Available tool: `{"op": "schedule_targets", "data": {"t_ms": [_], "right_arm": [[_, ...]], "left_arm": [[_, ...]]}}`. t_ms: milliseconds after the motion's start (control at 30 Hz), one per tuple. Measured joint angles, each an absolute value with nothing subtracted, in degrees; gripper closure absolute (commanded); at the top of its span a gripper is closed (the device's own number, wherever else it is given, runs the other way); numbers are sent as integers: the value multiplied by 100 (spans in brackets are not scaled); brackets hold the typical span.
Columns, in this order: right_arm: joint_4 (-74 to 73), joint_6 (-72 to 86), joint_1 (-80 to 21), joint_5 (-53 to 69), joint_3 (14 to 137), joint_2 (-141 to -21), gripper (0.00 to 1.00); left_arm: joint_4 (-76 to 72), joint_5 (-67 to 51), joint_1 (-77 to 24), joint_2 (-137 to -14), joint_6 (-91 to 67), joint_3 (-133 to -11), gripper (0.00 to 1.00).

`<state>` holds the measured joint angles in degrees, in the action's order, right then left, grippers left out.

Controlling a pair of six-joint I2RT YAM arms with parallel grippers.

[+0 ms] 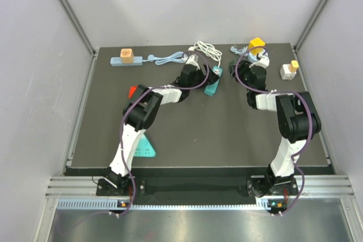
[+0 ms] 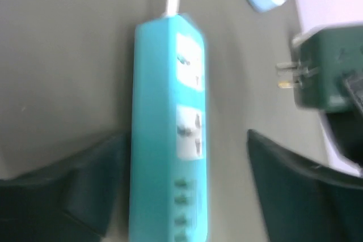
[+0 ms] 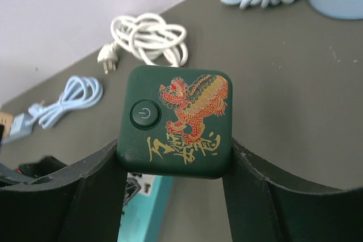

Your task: Pull the plug off the socket

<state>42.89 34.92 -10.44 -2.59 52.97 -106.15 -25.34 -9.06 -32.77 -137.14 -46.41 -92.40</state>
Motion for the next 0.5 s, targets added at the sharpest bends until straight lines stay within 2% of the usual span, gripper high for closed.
{"op": "schedule_targets", "data": {"t_ms": [267,500], "right_arm": [[3887,3236,-1044,480,5433,-10615,100],[3785,3129,-1155,1389,6047,-10971,100]], "left_arm": [[-3133,-797,-3221,-12853,-3898,-7859,1],[-3804,-40,-3024,-11218,-2884,-5835,1]]}}
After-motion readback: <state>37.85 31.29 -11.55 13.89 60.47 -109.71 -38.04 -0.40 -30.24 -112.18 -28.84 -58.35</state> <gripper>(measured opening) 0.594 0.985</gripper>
